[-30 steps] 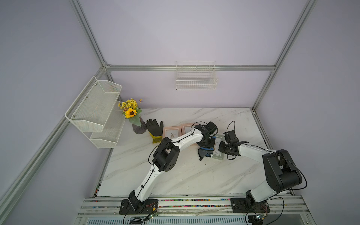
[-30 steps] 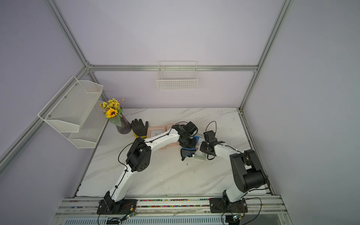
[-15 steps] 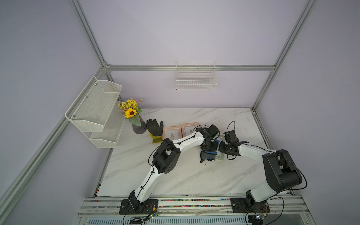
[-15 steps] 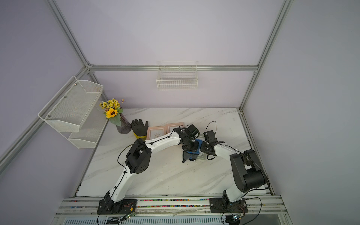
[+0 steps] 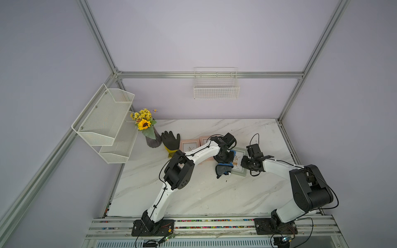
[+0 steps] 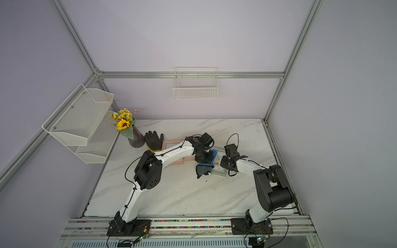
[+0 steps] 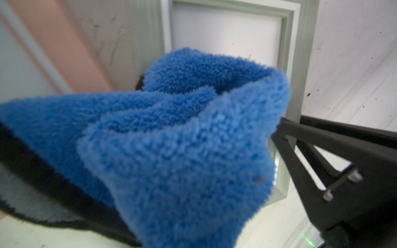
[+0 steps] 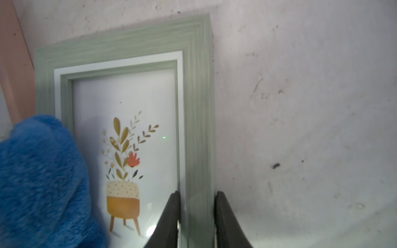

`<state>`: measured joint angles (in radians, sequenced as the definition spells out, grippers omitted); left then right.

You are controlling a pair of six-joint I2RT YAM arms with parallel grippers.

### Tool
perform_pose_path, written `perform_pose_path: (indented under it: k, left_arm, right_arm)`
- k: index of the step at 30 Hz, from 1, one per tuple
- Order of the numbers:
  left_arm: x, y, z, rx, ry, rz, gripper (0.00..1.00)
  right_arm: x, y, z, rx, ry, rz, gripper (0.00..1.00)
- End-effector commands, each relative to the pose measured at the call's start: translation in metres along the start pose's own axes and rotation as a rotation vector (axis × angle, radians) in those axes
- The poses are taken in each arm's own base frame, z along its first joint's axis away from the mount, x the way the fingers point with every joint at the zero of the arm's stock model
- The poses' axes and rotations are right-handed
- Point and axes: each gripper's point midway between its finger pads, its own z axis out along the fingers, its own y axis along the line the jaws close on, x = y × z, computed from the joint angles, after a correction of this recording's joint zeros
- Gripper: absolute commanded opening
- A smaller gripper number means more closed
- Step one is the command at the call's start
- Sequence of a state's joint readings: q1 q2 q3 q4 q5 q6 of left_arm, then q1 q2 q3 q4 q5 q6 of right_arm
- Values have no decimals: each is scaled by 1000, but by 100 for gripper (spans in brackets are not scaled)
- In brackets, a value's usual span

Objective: Wipe the picture frame with a cloth
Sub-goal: Wipe the dirt from the picture frame.

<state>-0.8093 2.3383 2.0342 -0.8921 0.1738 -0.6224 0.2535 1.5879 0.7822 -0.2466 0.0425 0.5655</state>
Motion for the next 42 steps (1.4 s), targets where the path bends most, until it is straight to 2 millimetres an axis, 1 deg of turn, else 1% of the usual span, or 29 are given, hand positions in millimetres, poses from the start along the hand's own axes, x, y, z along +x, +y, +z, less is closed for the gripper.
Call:
perform_pose_path:
  k: [1,5,8,9,11,12,14,15,17,20,22,25,28,30,33,36,40,42]
  left_arm:
    - [-9,3,17,-55,10,27,8]
    - [-46,19,26,-93,-56,3,9]
    - [-73,29,21,-102,-123,-2,9]
    - [-82,31,15,-106,-150,-1,9]
    - [-91,31,7,-96,-181,7,10]
    - [-91,30,4,-92,-184,13,10]
    - [-84,27,3,-76,-166,21,10]
    - [-76,26,5,-76,-145,25,10]
    - [-57,23,8,-75,-98,35,9]
    - [-20,15,10,-75,-43,70,9]
    - [6,17,10,-90,2,73,9]
    - [35,18,4,-93,38,69,9]
    - [54,14,-4,-85,47,75,9]
    - [59,12,-2,-80,55,70,9]
    - [53,1,7,-30,54,61,9]
    - [46,-23,17,54,70,51,9]
    - [37,-59,21,136,62,69,9]
    - [36,-67,24,158,68,67,9]
  right_arm:
    - [7,-13,1,50,17,15,18]
    - [8,-14,0,51,17,15,18]
    - [8,-14,-1,49,18,15,18]
    - [8,-15,0,50,18,16,18]
    - [8,-15,-1,50,17,15,18]
    - [9,-14,-1,50,18,14,18]
    - [8,-15,0,53,17,13,18]
    - [7,-15,0,55,15,14,18]
    - [6,-15,0,59,12,11,18]
    - [5,-16,1,66,11,9,18]
    - [4,-16,2,68,8,7,18]
    - [2,-16,2,71,6,7,18]
    - [0,-14,4,67,8,7,18]
    - [0,-13,4,63,9,7,18]
    - [0,-11,3,51,11,9,18]
    - [2,-10,3,45,15,12,18]
    - [6,-12,3,45,20,16,18]
    - [6,-13,2,43,18,20,18]
